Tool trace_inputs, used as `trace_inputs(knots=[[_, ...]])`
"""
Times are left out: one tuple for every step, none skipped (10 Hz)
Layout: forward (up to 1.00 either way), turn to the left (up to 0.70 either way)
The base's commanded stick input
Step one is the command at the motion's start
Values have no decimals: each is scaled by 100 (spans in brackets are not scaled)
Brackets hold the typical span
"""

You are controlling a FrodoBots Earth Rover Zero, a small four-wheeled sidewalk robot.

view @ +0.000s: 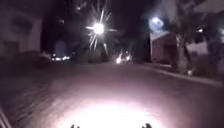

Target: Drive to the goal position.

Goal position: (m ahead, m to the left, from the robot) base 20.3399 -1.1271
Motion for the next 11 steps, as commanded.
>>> trace_inputs(knots=[[70,0],[70,0],[70,0],[70,0],[70,0],[70,0],[70,0],[70,0],[70,0],[70,0],[70,-20]])
